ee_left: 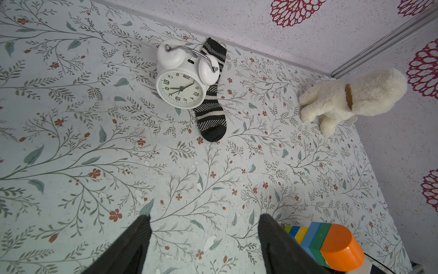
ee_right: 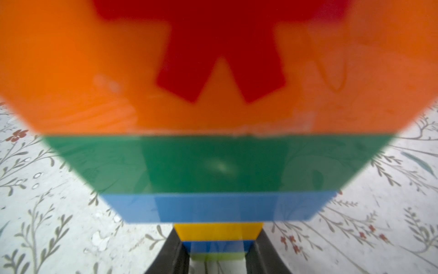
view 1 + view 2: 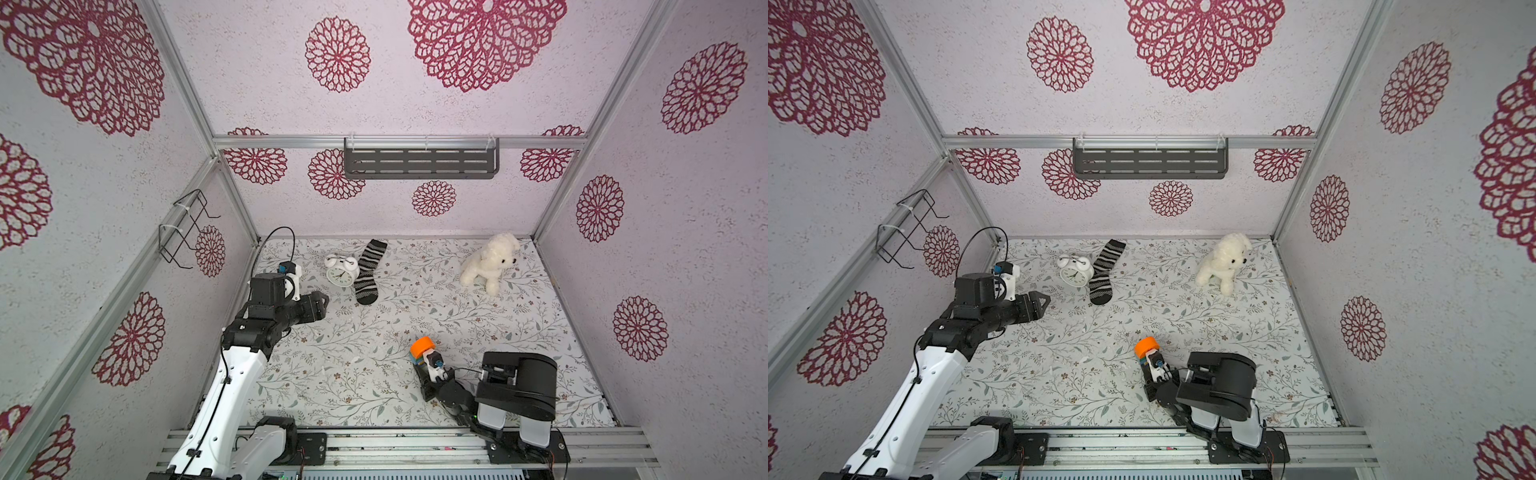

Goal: Assemble an ice cream with lego
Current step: Pick up the lego brick from the center of the board.

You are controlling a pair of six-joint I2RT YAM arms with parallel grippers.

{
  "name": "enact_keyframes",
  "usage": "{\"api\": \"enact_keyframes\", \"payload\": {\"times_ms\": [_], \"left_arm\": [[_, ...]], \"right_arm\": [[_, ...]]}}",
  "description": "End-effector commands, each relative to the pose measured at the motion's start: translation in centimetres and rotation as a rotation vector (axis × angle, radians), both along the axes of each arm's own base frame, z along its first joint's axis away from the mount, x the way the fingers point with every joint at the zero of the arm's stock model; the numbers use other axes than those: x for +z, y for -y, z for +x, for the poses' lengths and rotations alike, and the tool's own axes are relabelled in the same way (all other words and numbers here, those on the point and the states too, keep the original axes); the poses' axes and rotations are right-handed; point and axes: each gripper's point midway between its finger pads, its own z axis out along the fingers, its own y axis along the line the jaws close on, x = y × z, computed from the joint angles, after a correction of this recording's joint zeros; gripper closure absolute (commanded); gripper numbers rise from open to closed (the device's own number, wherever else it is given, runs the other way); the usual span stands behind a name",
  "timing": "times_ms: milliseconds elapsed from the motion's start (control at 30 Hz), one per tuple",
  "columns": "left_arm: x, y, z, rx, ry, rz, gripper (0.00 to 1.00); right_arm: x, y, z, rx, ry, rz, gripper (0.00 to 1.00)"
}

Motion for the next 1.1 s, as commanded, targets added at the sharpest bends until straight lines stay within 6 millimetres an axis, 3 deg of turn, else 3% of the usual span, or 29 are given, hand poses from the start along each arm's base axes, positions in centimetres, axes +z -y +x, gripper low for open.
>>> {"api": "enact_keyframes", "payload": {"times_ms": [0, 600, 833, 1067], "left_arm": [[0.7, -0.4, -0.2, 0.005, 0.024, 0.017, 0.24], [1.9, -0.1, -0.9, -0.009, 0.056, 0.002, 0.24], [1.7, 0.0, -1.1, -0.013, 0.041, -0.002, 0.24], [1.5, -0.3, -1.5, 0.001, 0.019, 0.003, 0.24]], "right_arm": [[0.0, -0.5, -0.4, -0.004, -0.012, -0.108, 0.74], [4.4, 1.0, -1.8, -0.039, -0.193, -0.268, 0.75], [7.0, 2.3, -3.7, -0.067, -0.387, -0.265, 0.75], [7.2, 2.7, -6.3, -0.071, -0.603, -0.339, 0.75]]}}
